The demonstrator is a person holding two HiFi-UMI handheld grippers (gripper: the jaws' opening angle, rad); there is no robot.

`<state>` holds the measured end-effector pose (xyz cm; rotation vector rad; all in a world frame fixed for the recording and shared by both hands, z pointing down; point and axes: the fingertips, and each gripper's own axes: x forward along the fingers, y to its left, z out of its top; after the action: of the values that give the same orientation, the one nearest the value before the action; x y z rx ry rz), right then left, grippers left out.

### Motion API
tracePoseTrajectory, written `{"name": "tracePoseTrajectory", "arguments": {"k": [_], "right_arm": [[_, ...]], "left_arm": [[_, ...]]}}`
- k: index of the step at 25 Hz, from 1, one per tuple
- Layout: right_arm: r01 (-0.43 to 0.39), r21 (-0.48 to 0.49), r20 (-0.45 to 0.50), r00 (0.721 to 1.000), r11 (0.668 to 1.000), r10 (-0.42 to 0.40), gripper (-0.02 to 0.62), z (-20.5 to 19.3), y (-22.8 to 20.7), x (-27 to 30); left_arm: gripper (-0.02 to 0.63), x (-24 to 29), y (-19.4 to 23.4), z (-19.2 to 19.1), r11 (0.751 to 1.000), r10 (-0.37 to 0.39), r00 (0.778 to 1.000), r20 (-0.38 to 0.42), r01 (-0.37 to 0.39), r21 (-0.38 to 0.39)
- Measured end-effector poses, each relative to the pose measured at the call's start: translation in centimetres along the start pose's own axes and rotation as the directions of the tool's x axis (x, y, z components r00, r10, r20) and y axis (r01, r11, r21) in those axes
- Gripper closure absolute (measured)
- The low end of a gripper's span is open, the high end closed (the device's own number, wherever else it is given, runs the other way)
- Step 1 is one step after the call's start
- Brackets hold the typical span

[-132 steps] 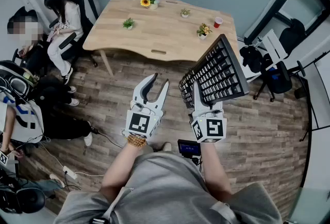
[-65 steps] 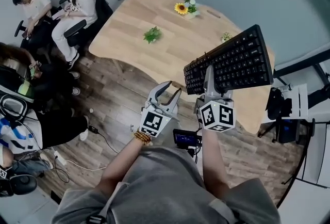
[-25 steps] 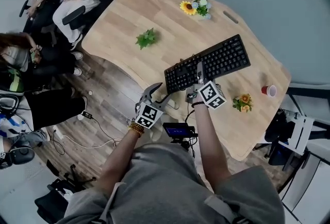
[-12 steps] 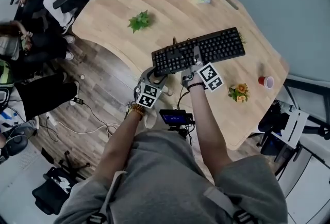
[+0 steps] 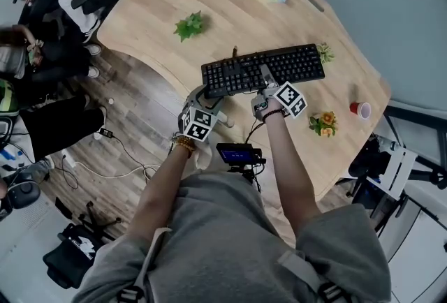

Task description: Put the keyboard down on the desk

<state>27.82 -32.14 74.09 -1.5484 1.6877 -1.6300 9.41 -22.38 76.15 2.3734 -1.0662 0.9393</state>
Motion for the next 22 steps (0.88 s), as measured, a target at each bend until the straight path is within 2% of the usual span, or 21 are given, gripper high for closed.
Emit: {"name": "tracePoseTrajectory", "arguments": {"k": [2, 4, 7, 9, 12, 15, 17, 19, 21, 22], "right_arm": [[-0.008, -0.013, -0.047, 0.999, 1.0, 0.008, 0.449, -0.6, -0.6, 0.0], [-0.018, 0.015, -0.077, 0.997, 1.0, 0.019, 0.446, -1.0, -1.2, -0.1], [-0.017, 0.127, -0.139, 0.99, 0.992, 0.035, 0.445, -2.2, -3.0, -0.2], [-0.001, 0.181, -0.236, 0.971, 0.984, 0.045, 0.425, -3.7, -4.4, -0.5], [0.012, 0.129, -0.379, 0.925, 0.992, 0.038, 0.36, -6.2, -5.5, -1.6], [-0.025, 0.028, -0.464, 0.885, 0.999, 0.035, 0.344, -7.6, -5.4, -2.8], [-0.059, -0.048, -0.544, 0.839, 0.997, 0.023, 0.319, -8.7, -5.1, -3.8], [-0.091, -0.119, -0.638, 0.77, 0.989, -0.006, 0.296, -10.0, -5.2, -5.2], [-0.125, -0.212, -0.714, 0.697, 0.969, -0.067, 0.291, -10.9, -6.0, -7.0], [-0.142, -0.28, -0.733, 0.67, 0.949, -0.116, 0.291, -11.0, -6.5, -7.8]], "left_arm": [[0.344, 0.1, 0.4, 0.0, 1.0, 0.006, 1.0, -0.007, -0.006, 0.016], [0.341, 0.0, 0.6, 0.1, 0.999, 0.004, 1.0, -0.014, -0.003, 0.038], [0.341, -0.3, 0.7, 0.1, 0.998, -0.024, 0.999, -0.029, 0.026, 0.058], [0.339, -0.3, 0.9, -0.1, 0.998, -0.039, 0.998, -0.045, 0.041, 0.045], [0.334, 0.3, 0.8, -1.1, 0.998, -0.034, 0.994, -0.101, 0.04, 0.055], [0.331, 0.3, 0.7, -1.3, 0.996, -0.044, 0.994, -0.104, 0.051, 0.07], [0.331, 0.0, 0.7, -1.3, 0.995, -0.053, 0.995, -0.09, 0.06, 0.076], [0.331, -0.3, 1.4, -1.7, 0.998, -0.04, 0.995, -0.088, 0.044, 0.048], [0.331, -0.5, 3.0, -2.8, 0.998, 0.004, 0.995, -0.102, -0.01, -0.058], [0.331, -0.7, 3.9, -3.4, 0.992, 0.021, 0.993, -0.113, -0.035, -0.122]]}}
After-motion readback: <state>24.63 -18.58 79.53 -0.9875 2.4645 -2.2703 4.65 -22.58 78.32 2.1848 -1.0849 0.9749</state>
